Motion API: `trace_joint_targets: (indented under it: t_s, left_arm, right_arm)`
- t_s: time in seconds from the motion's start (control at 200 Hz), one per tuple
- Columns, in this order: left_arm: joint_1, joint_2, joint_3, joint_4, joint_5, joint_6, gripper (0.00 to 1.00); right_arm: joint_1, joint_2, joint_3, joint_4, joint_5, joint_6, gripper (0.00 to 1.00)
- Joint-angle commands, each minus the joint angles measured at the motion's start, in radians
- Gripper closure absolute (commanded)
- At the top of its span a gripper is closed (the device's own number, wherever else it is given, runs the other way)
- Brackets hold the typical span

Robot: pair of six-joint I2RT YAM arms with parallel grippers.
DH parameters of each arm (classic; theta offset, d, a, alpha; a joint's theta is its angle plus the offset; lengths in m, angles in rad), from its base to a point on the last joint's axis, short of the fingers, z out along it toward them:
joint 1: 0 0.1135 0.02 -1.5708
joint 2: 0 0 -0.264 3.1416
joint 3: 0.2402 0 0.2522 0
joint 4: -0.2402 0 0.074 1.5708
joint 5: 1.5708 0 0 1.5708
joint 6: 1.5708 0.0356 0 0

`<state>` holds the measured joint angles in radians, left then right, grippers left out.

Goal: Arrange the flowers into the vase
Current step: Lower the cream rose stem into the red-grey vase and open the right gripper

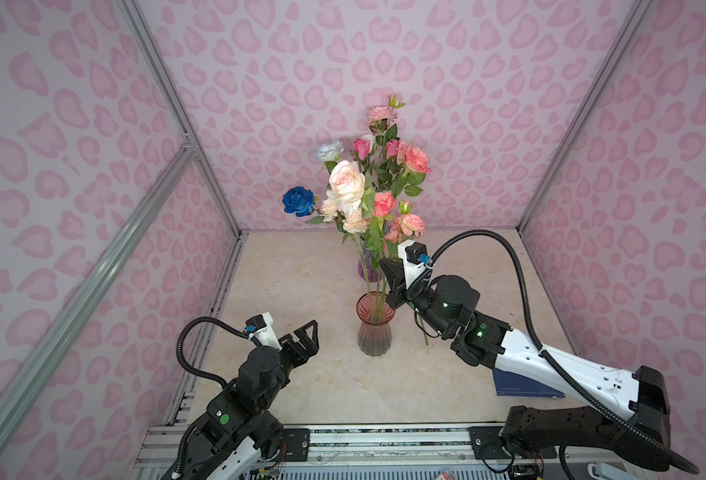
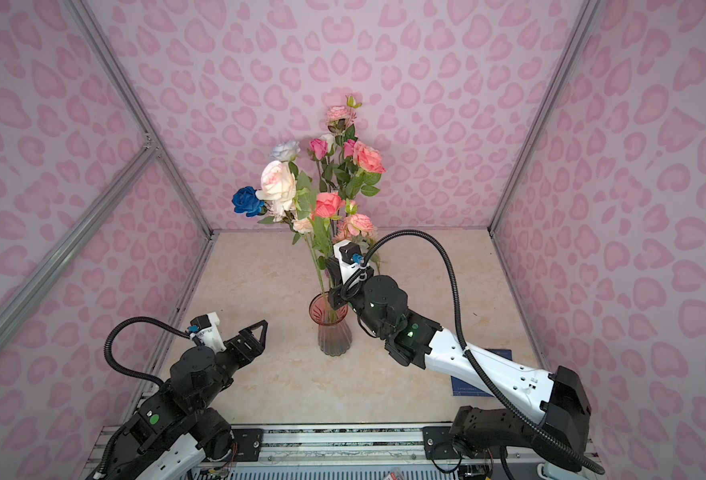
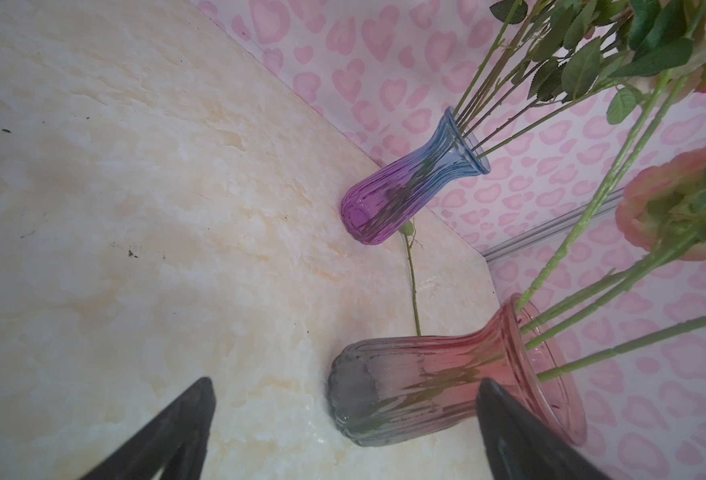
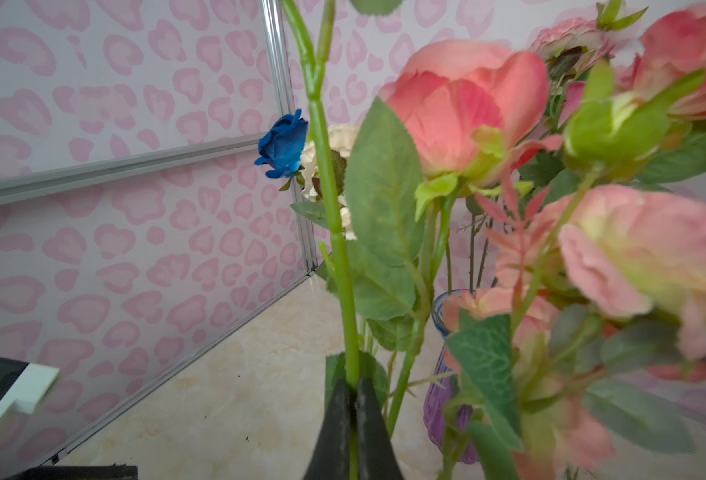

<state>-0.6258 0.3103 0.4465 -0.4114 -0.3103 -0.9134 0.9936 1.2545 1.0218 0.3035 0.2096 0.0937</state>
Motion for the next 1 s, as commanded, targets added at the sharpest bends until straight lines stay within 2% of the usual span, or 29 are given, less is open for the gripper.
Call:
trace_joint_targets:
  t_s: [0.0, 0.2, 0.385, 0.7, 0.995]
  left_arm:
    - [0.000, 0.006, -0.011, 0.044, 0.002, -0.017, 0.01]
    - [0.000, 0.032, -0.014, 0.049, 0.021, -0.026, 0.01]
    - [0.000, 0.044, -0.021, 0.066, 0.027, -0.036, 0.01]
    - [0.000, 0.087, -0.001, 0.079, 0.036, -0.015, 0.01]
    - [0.000, 0.143, 0.019, 0.112, 0.036, 0.024, 0.01]
  right_arm:
    - [0.013, 0.003, -0.036, 0.058, 0.034, 0.024, 1.00]
    - [0.019, -0.002, -0.108, 0.072, 0.038, 0.080, 0.96]
    - [0.022, 0.008, -0.093, 0.026, -0.006, 0.113, 0.93]
    - [0.034, 0.002, -0.101, 0.017, -0.006, 0.120, 0.85]
    - [0.040, -0.050, -0.113, -0.018, 0.034, 0.120, 0.85]
